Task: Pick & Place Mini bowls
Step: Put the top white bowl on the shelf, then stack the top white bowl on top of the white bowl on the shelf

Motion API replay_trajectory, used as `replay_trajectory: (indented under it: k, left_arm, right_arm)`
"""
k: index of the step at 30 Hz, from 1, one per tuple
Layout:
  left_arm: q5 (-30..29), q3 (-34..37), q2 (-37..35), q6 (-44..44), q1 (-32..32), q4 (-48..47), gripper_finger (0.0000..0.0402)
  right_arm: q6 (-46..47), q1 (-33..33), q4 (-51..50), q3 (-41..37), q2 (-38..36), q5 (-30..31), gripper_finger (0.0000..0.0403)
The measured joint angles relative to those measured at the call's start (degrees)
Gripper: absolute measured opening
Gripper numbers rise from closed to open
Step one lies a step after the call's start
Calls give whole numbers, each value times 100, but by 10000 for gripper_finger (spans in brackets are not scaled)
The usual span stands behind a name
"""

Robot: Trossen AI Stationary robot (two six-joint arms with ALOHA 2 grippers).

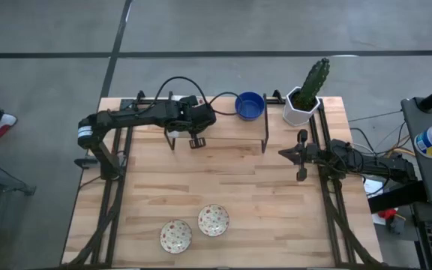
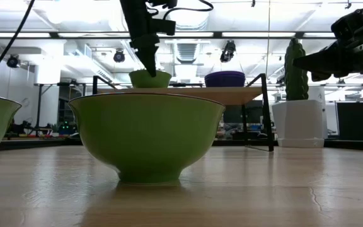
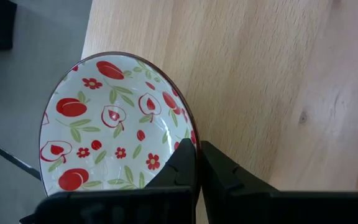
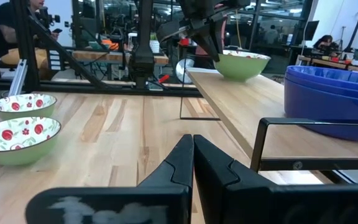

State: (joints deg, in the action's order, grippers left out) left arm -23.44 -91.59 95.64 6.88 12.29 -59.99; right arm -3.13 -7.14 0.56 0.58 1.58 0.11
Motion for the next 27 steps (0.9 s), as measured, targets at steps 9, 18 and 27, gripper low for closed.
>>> replay_trajectory:
  k: [9,18,27]
  left_arm:
    - [-31,0,-2,-301,-3,-8,20]
    - [-26,-2,-2,-429,-19,-26,96]
    - [-65,-430,-24,-402,-67,-241,106]
  right_arm:
    - [-5,0,0,0,0,1,8]
    - [-1,0,0,0,0,-1,8]
    - [-1,0,0,0,0,0,8]
